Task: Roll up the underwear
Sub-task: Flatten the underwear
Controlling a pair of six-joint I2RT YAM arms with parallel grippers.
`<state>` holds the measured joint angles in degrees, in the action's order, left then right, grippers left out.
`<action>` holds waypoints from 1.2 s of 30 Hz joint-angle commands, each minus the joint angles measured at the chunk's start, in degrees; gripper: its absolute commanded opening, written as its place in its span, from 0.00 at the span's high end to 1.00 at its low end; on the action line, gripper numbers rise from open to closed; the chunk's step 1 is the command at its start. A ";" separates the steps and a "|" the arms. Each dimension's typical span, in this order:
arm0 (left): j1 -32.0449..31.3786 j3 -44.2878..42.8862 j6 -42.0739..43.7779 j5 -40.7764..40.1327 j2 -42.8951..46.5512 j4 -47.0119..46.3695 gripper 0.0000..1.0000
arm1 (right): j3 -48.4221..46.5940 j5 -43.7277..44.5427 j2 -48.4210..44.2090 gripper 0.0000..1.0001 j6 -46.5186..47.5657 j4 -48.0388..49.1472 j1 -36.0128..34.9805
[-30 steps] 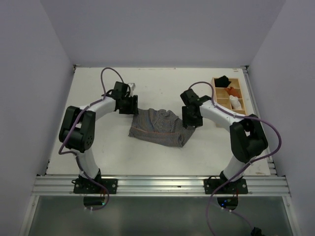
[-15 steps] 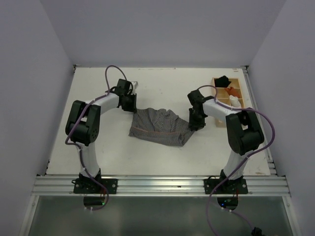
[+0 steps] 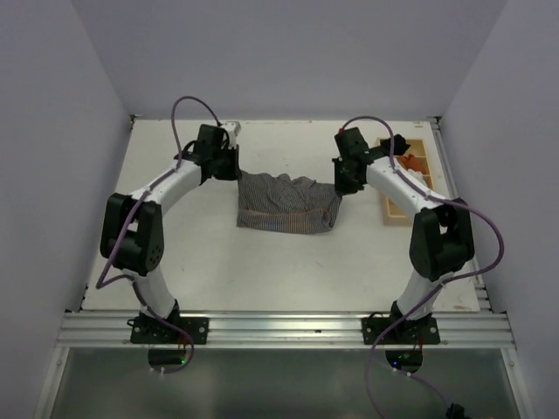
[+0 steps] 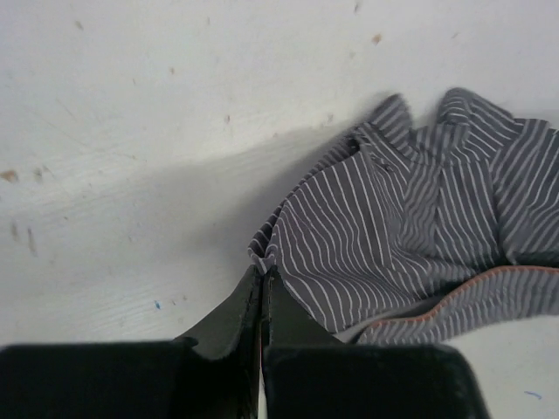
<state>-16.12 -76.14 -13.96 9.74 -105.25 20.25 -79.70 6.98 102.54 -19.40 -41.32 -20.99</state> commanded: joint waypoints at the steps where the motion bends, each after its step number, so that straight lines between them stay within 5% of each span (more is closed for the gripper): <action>1: 0.39 -2.53 -2.65 -2.43 9.95 -4.78 1.00 | -4.32 3.12 -7.86 1.00 2.44 -3.85 -0.10; 15: -1.45 16.80 -9.77 1.16 37.73 -3.73 1.00 | 5.60 -3.80 -33.00 1.00 3.15 -7.98 -7.12; 22: -7.96 20.24 -14.07 -8.40 56.44 9.53 1.00 | 12.28 -9.62 -50.93 1.00 -4.15 -5.80 -10.65; 25: -7.96 22.60 -15.93 -11.47 59.54 10.17 1.00 | 17.20 -4.99 -52.01 1.00 -5.12 -1.58 -10.65; 30: -7.79 27.18 -11.72 -13.43 46.85 2.44 1.00 | 24.50 1.36 -42.01 1.00 -2.50 10.10 -10.65; 36: -5.25 27.80 -8.46 -11.24 27.61 -9.08 1.00 | 18.28 4.09 -18.40 1.00 -2.22 17.50 -10.56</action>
<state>-23.49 -48.69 -25.02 -1.06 -70.89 19.09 -57.01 7.03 76.44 -22.00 -29.98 -31.48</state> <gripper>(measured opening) 0.010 0.014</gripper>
